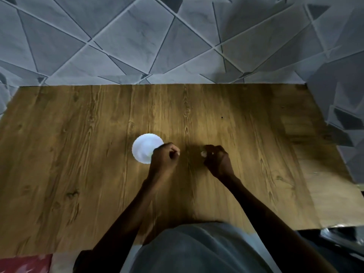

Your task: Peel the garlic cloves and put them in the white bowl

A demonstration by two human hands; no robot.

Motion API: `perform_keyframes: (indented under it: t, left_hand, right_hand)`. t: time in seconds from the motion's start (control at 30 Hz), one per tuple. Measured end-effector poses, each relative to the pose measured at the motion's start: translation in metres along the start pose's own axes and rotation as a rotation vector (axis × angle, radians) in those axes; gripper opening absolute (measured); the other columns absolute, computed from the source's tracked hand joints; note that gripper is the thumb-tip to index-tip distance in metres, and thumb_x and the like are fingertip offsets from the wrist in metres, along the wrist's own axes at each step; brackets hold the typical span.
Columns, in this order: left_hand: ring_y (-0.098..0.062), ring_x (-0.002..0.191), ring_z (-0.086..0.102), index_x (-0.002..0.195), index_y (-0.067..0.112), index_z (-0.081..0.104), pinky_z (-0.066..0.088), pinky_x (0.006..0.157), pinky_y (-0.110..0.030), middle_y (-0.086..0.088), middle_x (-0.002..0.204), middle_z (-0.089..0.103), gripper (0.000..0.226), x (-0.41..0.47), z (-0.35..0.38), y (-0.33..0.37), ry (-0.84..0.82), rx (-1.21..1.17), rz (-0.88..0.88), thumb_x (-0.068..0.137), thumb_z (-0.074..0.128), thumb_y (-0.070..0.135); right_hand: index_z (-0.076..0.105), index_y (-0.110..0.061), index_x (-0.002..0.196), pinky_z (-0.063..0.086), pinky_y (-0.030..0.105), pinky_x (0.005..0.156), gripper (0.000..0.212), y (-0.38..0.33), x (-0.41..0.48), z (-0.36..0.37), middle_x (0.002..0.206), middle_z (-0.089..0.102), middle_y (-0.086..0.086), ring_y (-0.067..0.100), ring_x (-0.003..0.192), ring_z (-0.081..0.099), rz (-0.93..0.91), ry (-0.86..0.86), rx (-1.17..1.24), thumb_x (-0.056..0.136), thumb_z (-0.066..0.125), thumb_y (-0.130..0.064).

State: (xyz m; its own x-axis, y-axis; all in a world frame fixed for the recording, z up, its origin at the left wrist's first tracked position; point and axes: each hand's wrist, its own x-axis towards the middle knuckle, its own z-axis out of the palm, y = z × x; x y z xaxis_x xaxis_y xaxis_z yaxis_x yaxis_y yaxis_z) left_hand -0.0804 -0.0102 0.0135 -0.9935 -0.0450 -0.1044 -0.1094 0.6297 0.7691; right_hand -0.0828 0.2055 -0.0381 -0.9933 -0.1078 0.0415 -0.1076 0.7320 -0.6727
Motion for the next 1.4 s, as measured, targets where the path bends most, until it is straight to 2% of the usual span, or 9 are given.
perform_keyframes:
  t: [0.13, 0.23, 0.3, 0.43, 0.53, 0.6, 1.0, 1.27, 1.4]
  left_hand:
    - [-0.004, 0.084, 0.065, 0.098, 0.021, 0.068, 0.052, 0.072, -0.018, 0.012, 0.087, 0.067, 0.01, -0.002, 0.036, -0.006, -0.169, -0.143, 0.002, 0.091, 0.064, 0.015]
    - [-0.01, 0.1, 0.062, 0.11, 0.018, 0.066, 0.047, 0.077, -0.014, 0.006, 0.104, 0.067, 0.018, 0.002, 0.052, -0.008, -0.202, -0.178, -0.064, 0.093, 0.063, 0.017]
    - [-0.01, 0.103, 0.061, 0.115, 0.013, 0.066, 0.048, 0.084, -0.018, 0.0, 0.111, 0.067, 0.023, 0.005, 0.055, -0.003, -0.21, -0.224, -0.099, 0.092, 0.064, 0.016]
    - [0.004, 0.088, 0.06, 0.111, 0.007, 0.069, 0.049, 0.076, -0.008, -0.003, 0.106, 0.07, 0.024, 0.006, 0.057, 0.002, -0.206, -0.333, -0.13, 0.088, 0.07, 0.014]
    - [-0.007, 0.094, 0.066, 0.105, 0.013, 0.073, 0.055, 0.087, -0.027, -0.001, 0.102, 0.073, 0.022, 0.004, 0.06, -0.004, -0.187, -0.302, -0.124, 0.084, 0.075, 0.02]
    - [-0.009, 0.095, 0.067, 0.104, 0.014, 0.074, 0.055, 0.088, -0.03, 0.0, 0.1, 0.074, 0.022, 0.003, 0.061, -0.004, -0.171, -0.252, -0.121, 0.084, 0.075, 0.02]
    - [-0.009, 0.093, 0.066, 0.109, 0.013, 0.073, 0.048, 0.079, -0.017, 0.0, 0.102, 0.074, 0.024, 0.002, 0.071, 0.001, -0.09, -0.149, -0.268, 0.087, 0.072, 0.02]
    - [-0.007, 0.091, 0.058, 0.109, 0.013, 0.07, 0.046, 0.08, -0.02, 0.0, 0.105, 0.07, 0.02, 0.01, 0.071, 0.01, -0.131, -0.113, -0.295, 0.089, 0.068, 0.016]
    - [-0.004, 0.088, 0.058, 0.103, 0.016, 0.071, 0.04, 0.066, -0.005, 0.007, 0.093, 0.066, 0.019, 0.01, 0.071, 0.01, -0.141, -0.186, -0.326, 0.086, 0.072, 0.024]
  right_hand:
    - [0.068, -0.009, 0.111, 0.054, 0.024, 0.068, 0.019, 0.001, 0.009, 0.008, 0.106, 0.066, 0.009, 0.018, 0.086, 0.065, -0.002, -0.005, -0.095, 0.092, 0.063, -0.009]
    - [0.07, -0.007, 0.099, 0.058, 0.031, 0.063, 0.01, -0.002, 0.015, 0.003, 0.09, 0.071, 0.005, 0.013, 0.076, 0.068, -0.068, -0.034, 0.05, 0.093, 0.066, -0.014]
    - [0.07, -0.008, 0.099, 0.057, 0.023, 0.063, 0.012, -0.002, 0.016, -0.002, 0.09, 0.071, 0.0, 0.004, 0.076, 0.067, -0.068, -0.056, 0.14, 0.091, 0.069, -0.017]
    - [0.069, -0.006, 0.105, 0.052, 0.009, 0.066, 0.022, 0.0, 0.013, -0.004, 0.096, 0.069, -0.004, -0.006, 0.08, 0.064, -0.039, -0.104, 0.169, 0.085, 0.075, -0.012]
    - [0.072, -0.008, 0.103, 0.053, 0.009, 0.065, 0.02, 0.001, 0.013, -0.006, 0.093, 0.071, -0.004, 0.002, 0.08, 0.068, -0.038, -0.132, 0.187, 0.084, 0.076, -0.013]
    - [0.073, -0.008, 0.101, 0.055, 0.013, 0.066, 0.018, -0.001, 0.011, -0.008, 0.092, 0.072, -0.003, 0.003, 0.079, 0.068, -0.048, -0.137, 0.19, 0.084, 0.075, -0.013]
    - [0.075, -0.012, 0.097, 0.047, 0.004, 0.062, 0.014, -0.008, 0.013, -0.004, 0.086, 0.07, -0.01, -0.019, 0.073, 0.061, -0.047, -0.144, 0.161, 0.084, 0.076, -0.014]
    - [0.074, -0.012, 0.101, 0.056, 0.015, 0.068, 0.015, -0.002, 0.021, -0.004, 0.093, 0.074, -0.001, 0.003, 0.079, 0.069, -0.077, -0.206, 0.142, 0.086, 0.073, -0.016]
    - [0.074, -0.01, 0.099, 0.058, 0.019, 0.068, 0.015, 0.0, 0.024, -0.009, 0.091, 0.074, 0.0, 0.006, 0.077, 0.07, -0.119, -0.215, 0.126, 0.084, 0.075, -0.012]
